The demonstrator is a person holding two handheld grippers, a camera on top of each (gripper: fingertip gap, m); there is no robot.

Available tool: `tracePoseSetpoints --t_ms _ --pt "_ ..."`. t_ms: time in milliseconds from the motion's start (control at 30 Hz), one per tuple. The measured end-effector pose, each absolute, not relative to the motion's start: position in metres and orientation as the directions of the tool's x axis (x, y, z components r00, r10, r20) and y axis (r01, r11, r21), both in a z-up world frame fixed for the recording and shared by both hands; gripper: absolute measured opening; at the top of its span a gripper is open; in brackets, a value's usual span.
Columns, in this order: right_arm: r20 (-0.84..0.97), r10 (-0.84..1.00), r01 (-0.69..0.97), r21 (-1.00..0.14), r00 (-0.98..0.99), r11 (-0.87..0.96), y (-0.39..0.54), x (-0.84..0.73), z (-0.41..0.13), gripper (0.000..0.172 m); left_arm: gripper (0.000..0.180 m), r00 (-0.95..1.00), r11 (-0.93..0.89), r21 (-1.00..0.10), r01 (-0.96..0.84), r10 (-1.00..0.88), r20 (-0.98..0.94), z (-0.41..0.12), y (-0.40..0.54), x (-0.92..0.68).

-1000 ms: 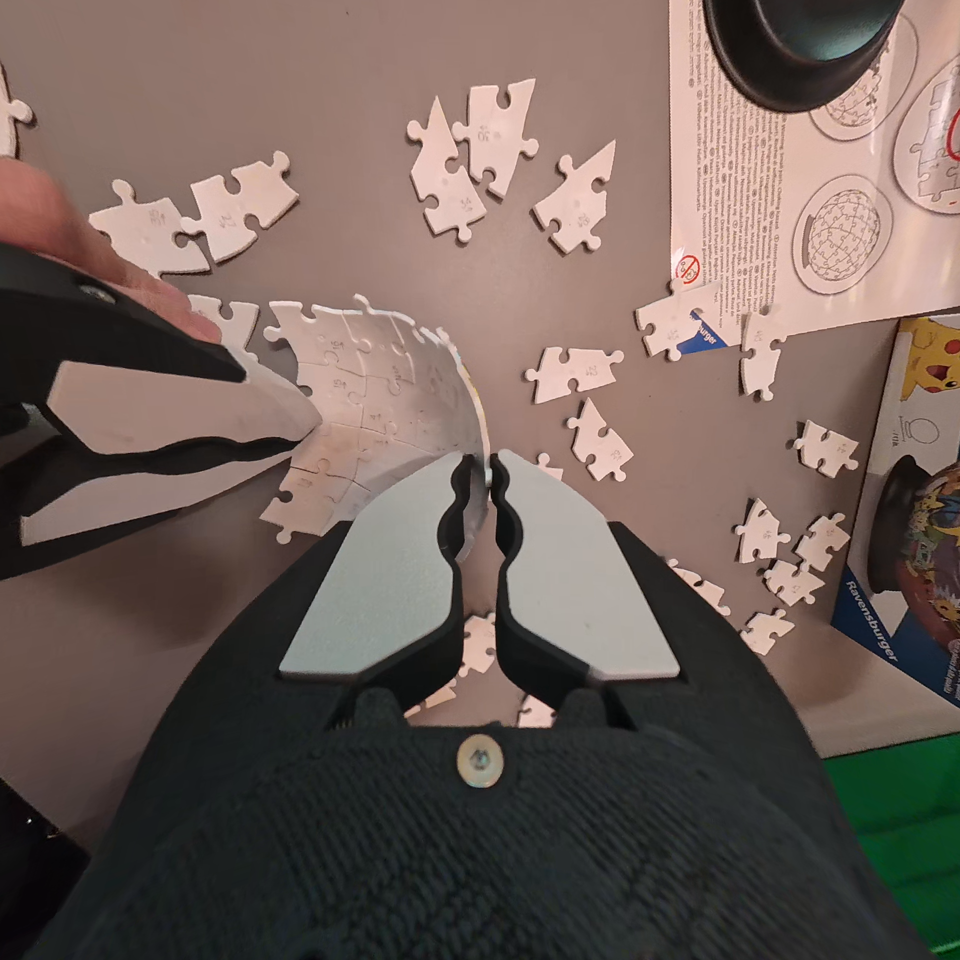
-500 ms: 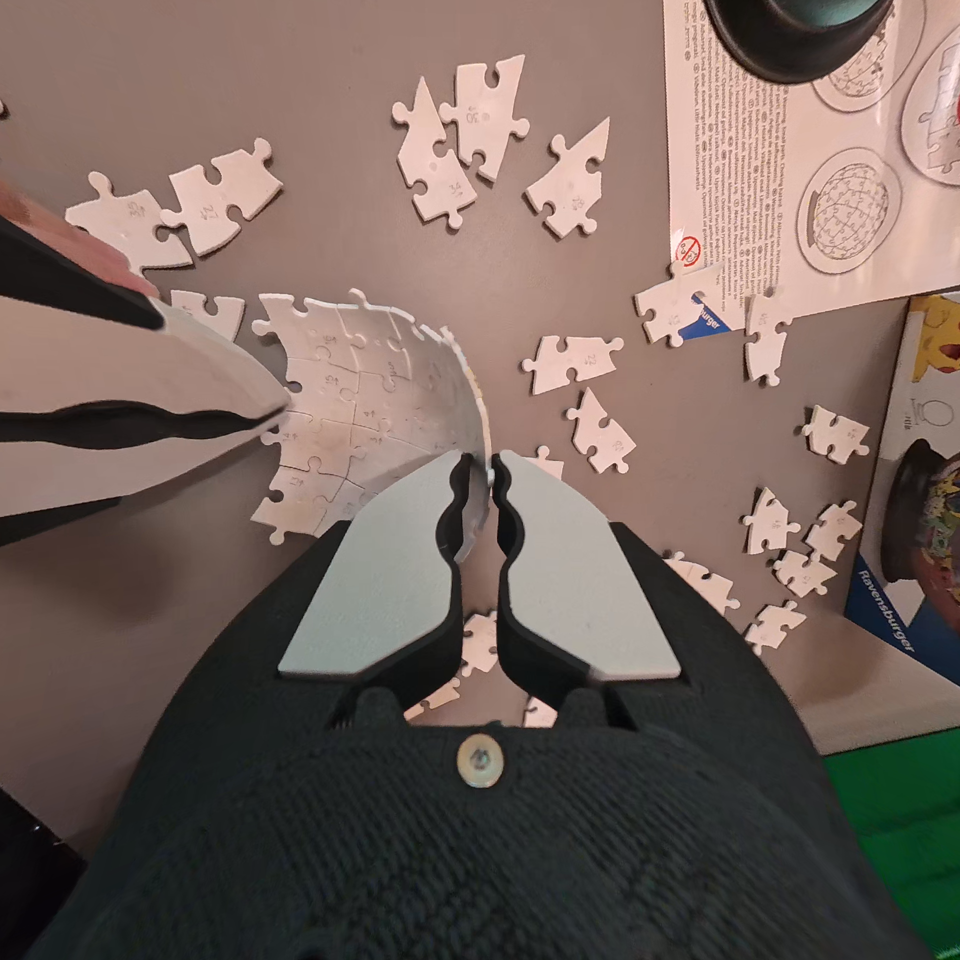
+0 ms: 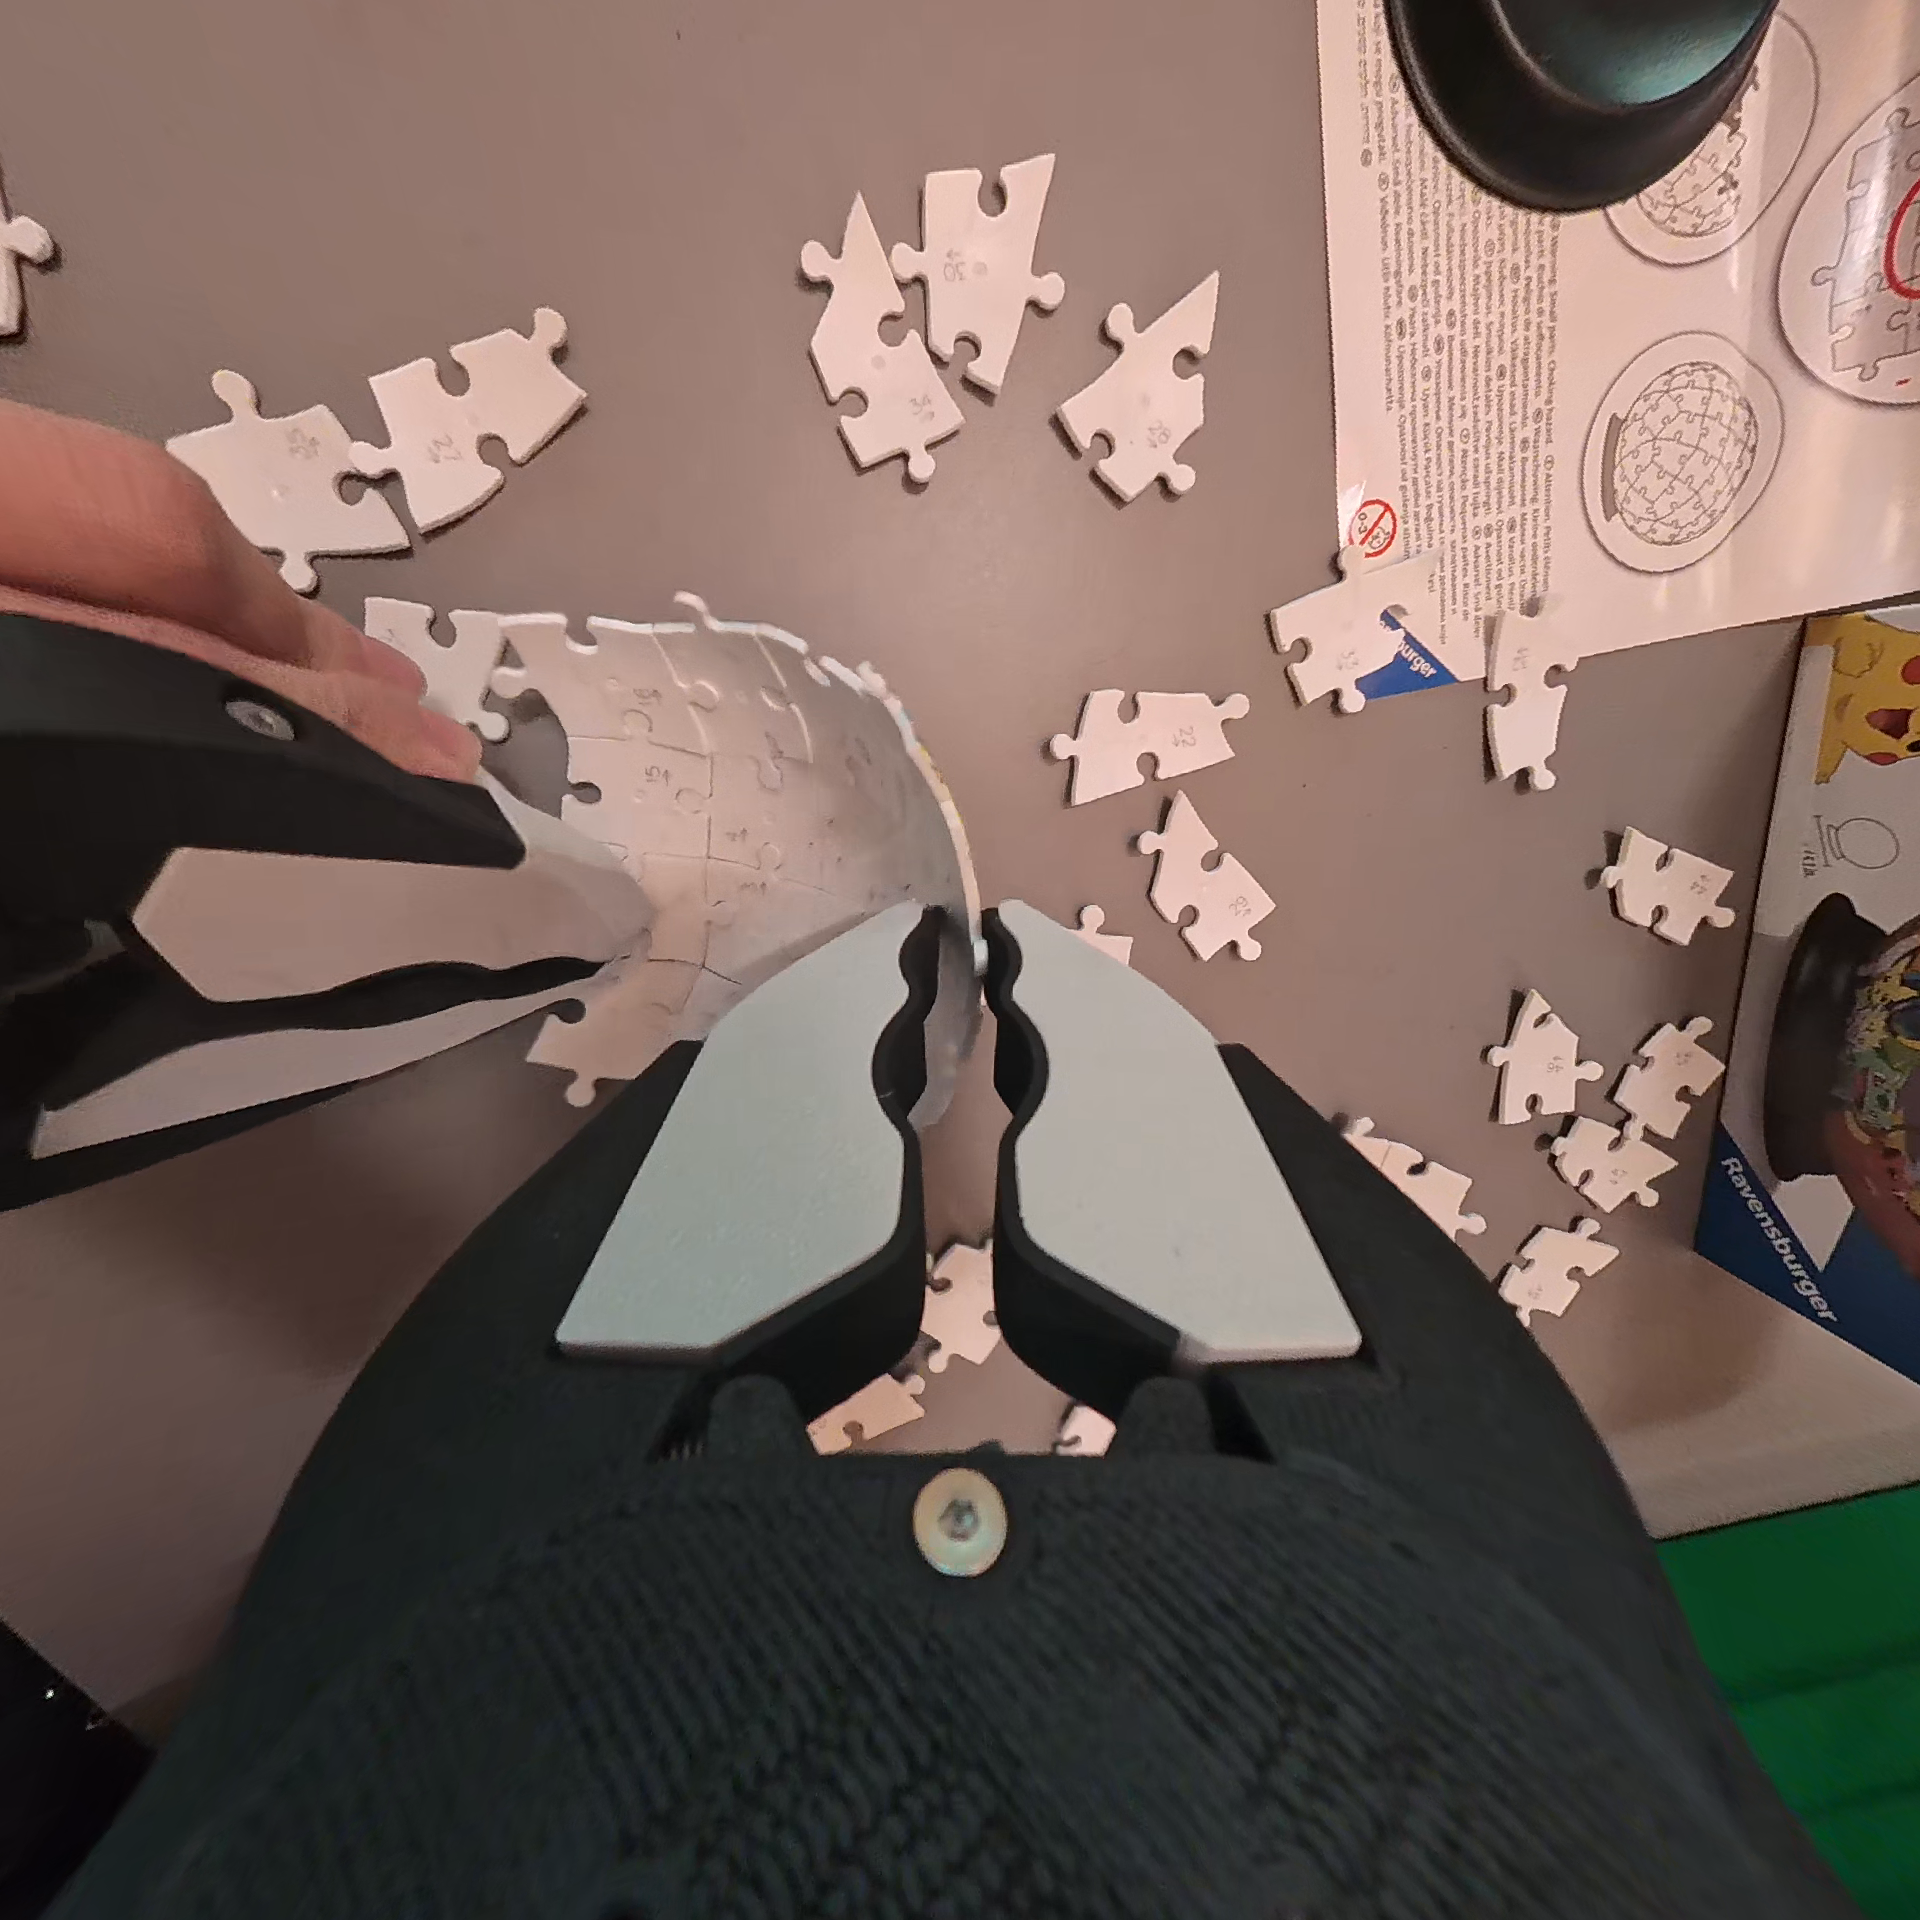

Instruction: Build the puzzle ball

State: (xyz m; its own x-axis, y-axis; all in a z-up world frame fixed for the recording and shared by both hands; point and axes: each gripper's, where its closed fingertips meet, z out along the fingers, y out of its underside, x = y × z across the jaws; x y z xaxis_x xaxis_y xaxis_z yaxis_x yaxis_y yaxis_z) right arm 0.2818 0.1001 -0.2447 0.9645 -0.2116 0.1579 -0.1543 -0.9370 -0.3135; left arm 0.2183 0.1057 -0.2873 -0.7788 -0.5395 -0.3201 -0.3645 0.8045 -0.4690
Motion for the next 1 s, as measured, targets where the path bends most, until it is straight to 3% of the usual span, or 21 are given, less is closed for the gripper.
tracePoseSetpoints --t_ms 300,433,767,833,1000 --pt "0.152 -0.238 -0.177 -0.333 0.959 -0.926 0.101 0.283 -0.246 0.008 0.000 -0.793 0.860 -0.431 -0.275 -0.456 -0.404 -0.286 0.106 0.220" --pt "0.130 -0.251 -0.194 -0.348 0.959 -0.917 0.100 0.281 -0.249 0.009 0.000 -0.817 0.839 -0.480 -0.257 -0.454 -0.356 -0.286 0.102 0.217" --pt "0.130 -0.258 -0.196 -0.363 0.957 -0.911 0.098 0.278 -0.248 0.008 0.000 -0.826 0.885 -0.415 -0.213 -0.390 -0.407 -0.286 0.102 0.214" --pt "0.129 -0.260 -0.200 -0.356 0.957 -0.913 0.096 0.278 -0.251 0.009 0.000 -0.807 0.860 -0.460 -0.220 -0.425 -0.409 -0.281 0.103 0.216" --pt "0.086 -0.314 -0.256 -0.398 0.946 -0.881 0.090 0.279 -0.254 0.010 0.000 -0.633 0.567 -0.739 -0.362 -0.732 -0.251 -0.232 0.121 0.222"
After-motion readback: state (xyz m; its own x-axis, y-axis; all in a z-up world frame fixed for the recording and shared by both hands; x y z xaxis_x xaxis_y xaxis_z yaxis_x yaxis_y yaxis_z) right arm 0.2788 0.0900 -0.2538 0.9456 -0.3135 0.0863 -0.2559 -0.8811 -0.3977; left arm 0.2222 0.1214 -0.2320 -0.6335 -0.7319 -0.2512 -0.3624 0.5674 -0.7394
